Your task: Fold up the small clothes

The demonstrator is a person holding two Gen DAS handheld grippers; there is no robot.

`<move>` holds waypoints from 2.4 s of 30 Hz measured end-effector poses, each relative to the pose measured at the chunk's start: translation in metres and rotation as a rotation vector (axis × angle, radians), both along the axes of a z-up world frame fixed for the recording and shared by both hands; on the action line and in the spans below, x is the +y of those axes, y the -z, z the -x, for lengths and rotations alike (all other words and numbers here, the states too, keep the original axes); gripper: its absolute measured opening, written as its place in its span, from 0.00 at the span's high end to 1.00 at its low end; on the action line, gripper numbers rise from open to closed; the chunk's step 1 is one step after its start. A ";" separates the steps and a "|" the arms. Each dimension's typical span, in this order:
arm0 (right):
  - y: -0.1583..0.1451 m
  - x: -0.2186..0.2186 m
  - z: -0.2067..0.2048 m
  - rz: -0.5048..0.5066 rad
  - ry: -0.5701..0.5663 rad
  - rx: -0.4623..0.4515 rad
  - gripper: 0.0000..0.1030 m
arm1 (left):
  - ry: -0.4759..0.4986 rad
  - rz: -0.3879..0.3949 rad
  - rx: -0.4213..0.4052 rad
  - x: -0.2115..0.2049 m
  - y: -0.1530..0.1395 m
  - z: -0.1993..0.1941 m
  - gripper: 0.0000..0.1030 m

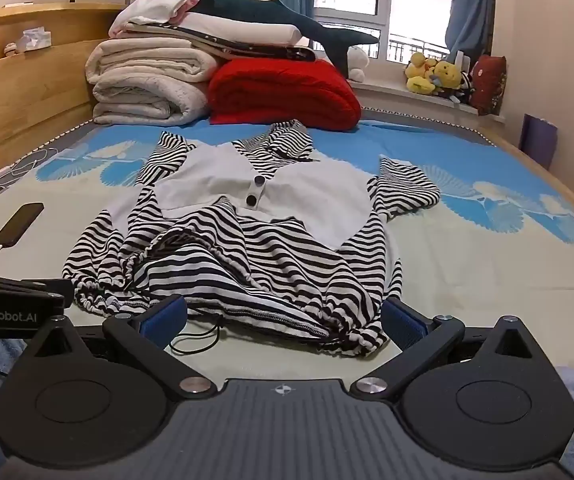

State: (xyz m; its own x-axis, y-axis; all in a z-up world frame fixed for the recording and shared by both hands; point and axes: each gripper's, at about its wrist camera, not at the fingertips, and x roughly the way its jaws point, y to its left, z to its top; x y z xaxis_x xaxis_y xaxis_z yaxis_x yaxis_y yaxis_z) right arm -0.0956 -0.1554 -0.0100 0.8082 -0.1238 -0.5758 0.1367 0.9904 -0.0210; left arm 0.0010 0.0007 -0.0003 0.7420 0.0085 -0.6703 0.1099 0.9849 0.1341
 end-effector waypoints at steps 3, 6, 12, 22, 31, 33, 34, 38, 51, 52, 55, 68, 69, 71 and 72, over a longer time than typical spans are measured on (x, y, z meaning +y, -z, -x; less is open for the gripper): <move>0.000 0.002 -0.006 0.007 -0.012 0.000 0.01 | 0.005 0.021 -0.002 0.003 0.001 0.002 0.00; 0.001 0.002 0.002 0.007 0.000 -0.021 0.01 | -0.003 0.012 0.007 0.003 0.004 -0.001 0.00; 0.001 0.004 -0.004 0.014 -0.004 -0.009 0.01 | -0.004 0.003 0.012 0.000 0.005 -0.001 0.00; 0.000 0.008 -0.003 0.021 -0.011 -0.004 0.01 | -0.016 0.014 0.013 0.003 0.006 -0.003 0.00; 0.001 0.009 -0.003 0.024 -0.018 0.001 0.01 | -0.019 0.016 0.016 0.004 0.007 -0.002 0.00; 0.002 0.009 -0.003 0.023 -0.019 0.001 0.01 | -0.021 0.017 0.017 0.005 0.007 -0.001 0.00; 0.001 0.009 -0.003 0.024 -0.020 0.002 0.01 | -0.022 0.018 0.019 0.005 0.007 -0.002 0.00; 0.002 0.010 -0.002 0.024 -0.019 0.002 0.01 | -0.022 0.020 0.022 0.005 0.007 -0.002 0.00; 0.001 0.010 -0.002 0.027 -0.023 0.004 0.01 | -0.024 0.024 0.025 0.005 0.007 -0.001 0.00; 0.001 0.010 -0.002 0.027 -0.024 0.006 0.01 | -0.024 0.023 0.026 0.005 0.007 -0.001 0.00; 0.002 0.011 -0.002 0.024 -0.021 0.007 0.01 | -0.024 0.024 0.028 0.005 0.008 -0.002 0.00; 0.001 0.013 -0.002 0.028 -0.028 0.008 0.01 | -0.024 0.027 0.031 0.005 0.008 -0.002 0.00; 0.001 0.013 -0.001 0.028 -0.028 0.008 0.01 | -0.024 0.028 0.031 0.005 0.008 -0.002 0.00; 0.002 0.013 -0.001 0.029 -0.030 0.008 0.01 | -0.025 0.030 0.032 0.005 0.009 -0.002 0.00; 0.002 0.014 -0.001 0.031 -0.031 0.009 0.01 | -0.026 0.032 0.034 0.005 0.008 -0.003 0.00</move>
